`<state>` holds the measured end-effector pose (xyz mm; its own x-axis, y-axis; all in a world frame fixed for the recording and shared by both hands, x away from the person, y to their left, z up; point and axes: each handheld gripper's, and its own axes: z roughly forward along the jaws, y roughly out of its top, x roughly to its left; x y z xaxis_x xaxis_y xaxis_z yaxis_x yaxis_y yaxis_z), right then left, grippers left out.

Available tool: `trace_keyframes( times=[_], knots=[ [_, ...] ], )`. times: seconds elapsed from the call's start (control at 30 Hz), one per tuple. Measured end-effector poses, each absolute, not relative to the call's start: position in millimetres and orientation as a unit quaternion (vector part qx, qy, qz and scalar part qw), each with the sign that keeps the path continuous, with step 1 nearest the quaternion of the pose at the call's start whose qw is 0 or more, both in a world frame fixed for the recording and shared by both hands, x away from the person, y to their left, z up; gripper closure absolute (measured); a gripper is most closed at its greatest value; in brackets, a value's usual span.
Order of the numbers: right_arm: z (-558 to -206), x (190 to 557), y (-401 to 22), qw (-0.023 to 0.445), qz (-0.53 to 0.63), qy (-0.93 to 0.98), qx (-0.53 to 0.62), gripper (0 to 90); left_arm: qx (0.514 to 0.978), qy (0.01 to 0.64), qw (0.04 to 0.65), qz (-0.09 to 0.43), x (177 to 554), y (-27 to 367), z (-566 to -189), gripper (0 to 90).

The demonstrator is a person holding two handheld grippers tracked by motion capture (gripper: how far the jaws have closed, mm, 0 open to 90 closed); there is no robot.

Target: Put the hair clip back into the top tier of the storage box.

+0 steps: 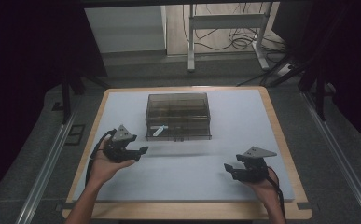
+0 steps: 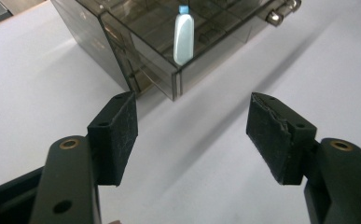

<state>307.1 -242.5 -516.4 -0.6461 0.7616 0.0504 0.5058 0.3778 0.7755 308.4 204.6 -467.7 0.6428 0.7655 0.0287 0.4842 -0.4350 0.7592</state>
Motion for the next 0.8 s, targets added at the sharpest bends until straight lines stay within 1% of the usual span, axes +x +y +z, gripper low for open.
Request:
trace_keyframes(
  times=[0.17, 0.3, 0.8],
  knots=[
    [-516, 307, -243, 0.159, 0.400, 0.814, 0.389, 32.8, 0.828, 0.378, 0.367, 0.193, 301, 208, -478, 34.1],
    [-516, 307, -243, 0.157, 0.398, 0.815, 0.389, 32.8, 0.827, 0.383, 0.367, 0.186, 294, 211, -491, 33.8],
    [-517, 306, -242, 0.154, 0.391, 0.818, 0.393, 32.8, 0.839, 0.389, 0.332, 0.187, 284, 214, -532, 34.2]
  ],
)
